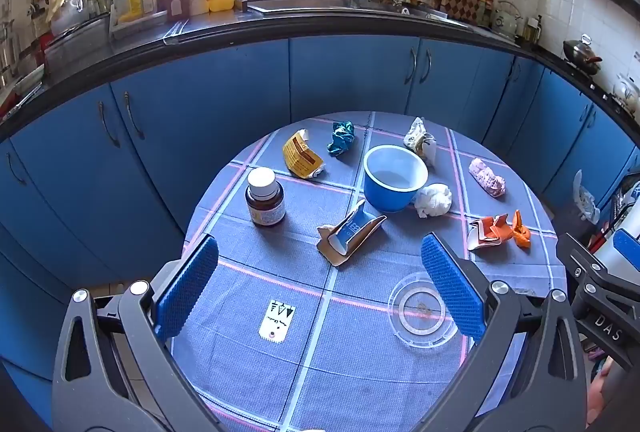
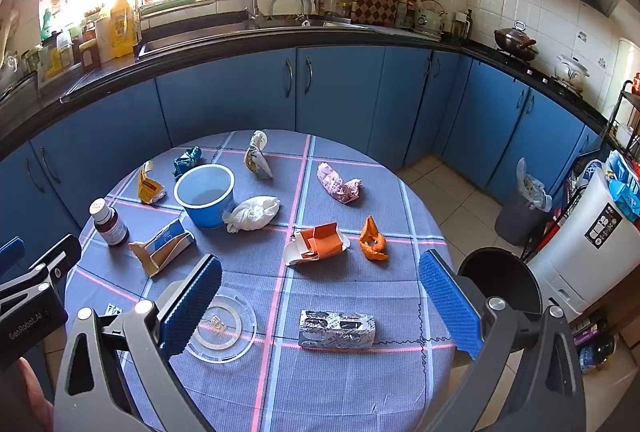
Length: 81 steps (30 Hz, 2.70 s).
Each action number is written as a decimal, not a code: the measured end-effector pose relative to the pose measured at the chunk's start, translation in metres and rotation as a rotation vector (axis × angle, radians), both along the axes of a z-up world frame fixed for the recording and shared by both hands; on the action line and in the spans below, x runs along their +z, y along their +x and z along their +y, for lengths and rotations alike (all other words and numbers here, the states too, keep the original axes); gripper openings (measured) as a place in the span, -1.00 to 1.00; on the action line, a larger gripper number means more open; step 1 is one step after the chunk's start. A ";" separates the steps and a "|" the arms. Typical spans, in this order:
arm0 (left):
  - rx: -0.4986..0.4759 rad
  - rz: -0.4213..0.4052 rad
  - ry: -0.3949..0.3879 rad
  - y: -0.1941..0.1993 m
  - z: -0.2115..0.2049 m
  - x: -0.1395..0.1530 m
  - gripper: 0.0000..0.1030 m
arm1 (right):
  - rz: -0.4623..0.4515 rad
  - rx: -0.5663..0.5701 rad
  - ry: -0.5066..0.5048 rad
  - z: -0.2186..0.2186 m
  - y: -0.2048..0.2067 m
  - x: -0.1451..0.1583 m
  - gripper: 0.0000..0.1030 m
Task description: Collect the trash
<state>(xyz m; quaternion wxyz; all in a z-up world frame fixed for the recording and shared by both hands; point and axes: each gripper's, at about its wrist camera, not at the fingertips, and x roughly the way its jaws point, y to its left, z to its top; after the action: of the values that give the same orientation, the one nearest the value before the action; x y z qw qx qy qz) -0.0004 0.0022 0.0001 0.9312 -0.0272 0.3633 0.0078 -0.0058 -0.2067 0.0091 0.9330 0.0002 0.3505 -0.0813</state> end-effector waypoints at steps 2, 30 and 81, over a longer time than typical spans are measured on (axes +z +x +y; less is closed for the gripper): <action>0.001 0.001 0.001 0.000 0.000 0.000 0.94 | 0.003 0.001 0.001 0.000 0.000 0.000 0.87; 0.000 -0.001 0.005 -0.004 -0.006 0.007 0.94 | -0.002 0.001 0.003 0.001 -0.001 0.004 0.87; -0.008 -0.008 0.007 -0.004 -0.007 0.012 0.94 | -0.002 0.003 0.006 0.004 -0.002 0.004 0.87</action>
<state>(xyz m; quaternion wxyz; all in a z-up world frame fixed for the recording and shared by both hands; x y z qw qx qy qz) -0.0040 -0.0051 0.0125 0.9328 -0.0226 0.3597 0.0055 -0.0076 -0.2027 0.0134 0.9335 0.0024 0.3497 -0.0787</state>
